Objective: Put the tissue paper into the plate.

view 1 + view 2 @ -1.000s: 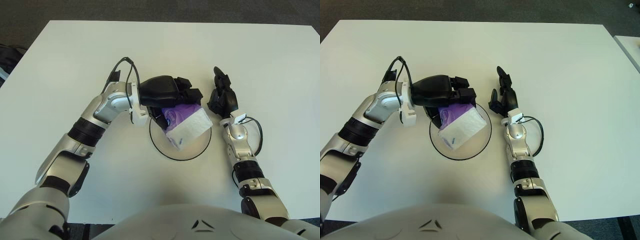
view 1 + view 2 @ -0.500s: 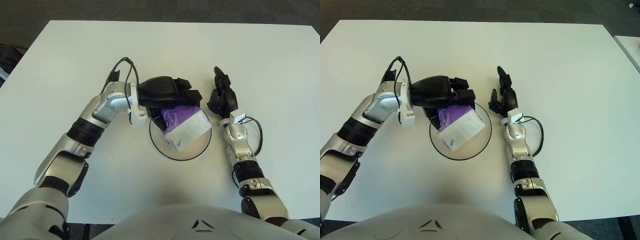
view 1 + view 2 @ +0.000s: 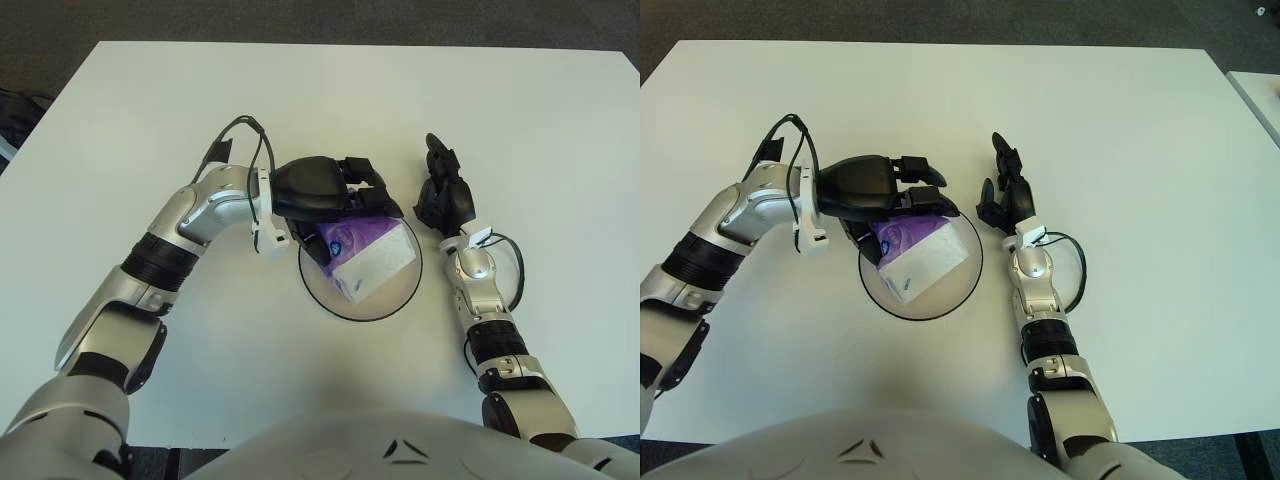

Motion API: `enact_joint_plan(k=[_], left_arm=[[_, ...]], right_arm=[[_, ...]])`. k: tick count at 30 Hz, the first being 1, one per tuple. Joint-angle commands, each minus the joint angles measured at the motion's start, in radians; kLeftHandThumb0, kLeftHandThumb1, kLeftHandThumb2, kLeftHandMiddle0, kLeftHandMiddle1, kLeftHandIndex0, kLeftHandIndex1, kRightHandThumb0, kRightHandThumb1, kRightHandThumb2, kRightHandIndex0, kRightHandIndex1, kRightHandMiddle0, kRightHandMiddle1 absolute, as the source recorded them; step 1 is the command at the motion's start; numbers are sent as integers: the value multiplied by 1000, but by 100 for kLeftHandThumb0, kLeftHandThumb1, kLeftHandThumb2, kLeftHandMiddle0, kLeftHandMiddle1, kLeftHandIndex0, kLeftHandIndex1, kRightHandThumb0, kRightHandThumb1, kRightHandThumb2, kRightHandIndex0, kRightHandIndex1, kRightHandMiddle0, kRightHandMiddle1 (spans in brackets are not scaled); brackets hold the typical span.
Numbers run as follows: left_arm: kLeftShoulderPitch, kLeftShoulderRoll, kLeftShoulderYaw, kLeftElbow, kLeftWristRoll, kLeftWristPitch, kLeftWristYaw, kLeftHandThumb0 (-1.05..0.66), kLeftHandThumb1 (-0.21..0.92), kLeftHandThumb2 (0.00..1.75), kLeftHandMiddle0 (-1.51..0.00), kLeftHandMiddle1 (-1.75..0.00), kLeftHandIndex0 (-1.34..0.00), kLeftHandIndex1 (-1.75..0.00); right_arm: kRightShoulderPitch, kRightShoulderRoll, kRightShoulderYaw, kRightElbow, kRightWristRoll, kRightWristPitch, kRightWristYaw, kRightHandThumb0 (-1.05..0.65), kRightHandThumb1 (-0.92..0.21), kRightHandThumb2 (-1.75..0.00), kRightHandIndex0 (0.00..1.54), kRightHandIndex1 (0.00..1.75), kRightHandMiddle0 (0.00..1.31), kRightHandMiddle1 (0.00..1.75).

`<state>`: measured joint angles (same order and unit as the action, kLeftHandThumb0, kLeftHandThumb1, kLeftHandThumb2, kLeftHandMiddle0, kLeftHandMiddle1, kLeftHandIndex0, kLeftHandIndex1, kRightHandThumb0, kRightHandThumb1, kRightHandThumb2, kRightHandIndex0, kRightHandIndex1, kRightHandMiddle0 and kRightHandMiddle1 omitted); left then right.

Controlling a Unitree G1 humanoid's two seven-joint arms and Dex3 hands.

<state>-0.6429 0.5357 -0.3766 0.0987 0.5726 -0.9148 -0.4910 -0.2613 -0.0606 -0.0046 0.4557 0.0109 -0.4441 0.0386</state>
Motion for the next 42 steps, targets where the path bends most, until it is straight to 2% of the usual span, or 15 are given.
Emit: enact_joint_plan(k=[1,12,18,25,30,35,40,42], left_arm=[[-14,17,25,1,68,-36,64,-105,92,47,0,0,0,-1],[-16,22,33,5,169,-67,159,-105,92,45,0,0,0,0],[-5,26,21,-3,132,13,95,-105,92,43,0,0,0,0],[-22,25,-1,46,135,13,101,-105,92,38,0,0,0,0],[-27,28,2,48,152,8,114,-105,92,41,0,0,0,0],[-33,41,29,50,159,13,137,-105,92,35,0,0,0,0],[-62,74,72,49,89,50,102,-105,92,31,0,0,0,0],[-68,82,92,48,53,79,89,-105,92,40,0,0,0,0]], right_arm=[[189,27,-2,150,38,74,54,-86,-92,-91,9,0,0,11],[192,25,-13,152,68,58,108,-91,-92,-84,7,0,0,0],[168,32,-29,203,43,41,60,-89,-92,-85,9,1,0,0],[157,23,-20,212,4,59,17,-87,-92,-89,11,2,2,2],[154,14,-8,216,-12,51,1,-86,-92,-92,13,2,5,4],[154,13,-3,225,-13,32,1,-82,-92,-93,13,1,6,6],[152,11,2,225,-11,43,2,-81,-92,-94,10,0,5,7],[150,11,4,224,-9,52,4,-80,-92,-94,8,0,2,11]])
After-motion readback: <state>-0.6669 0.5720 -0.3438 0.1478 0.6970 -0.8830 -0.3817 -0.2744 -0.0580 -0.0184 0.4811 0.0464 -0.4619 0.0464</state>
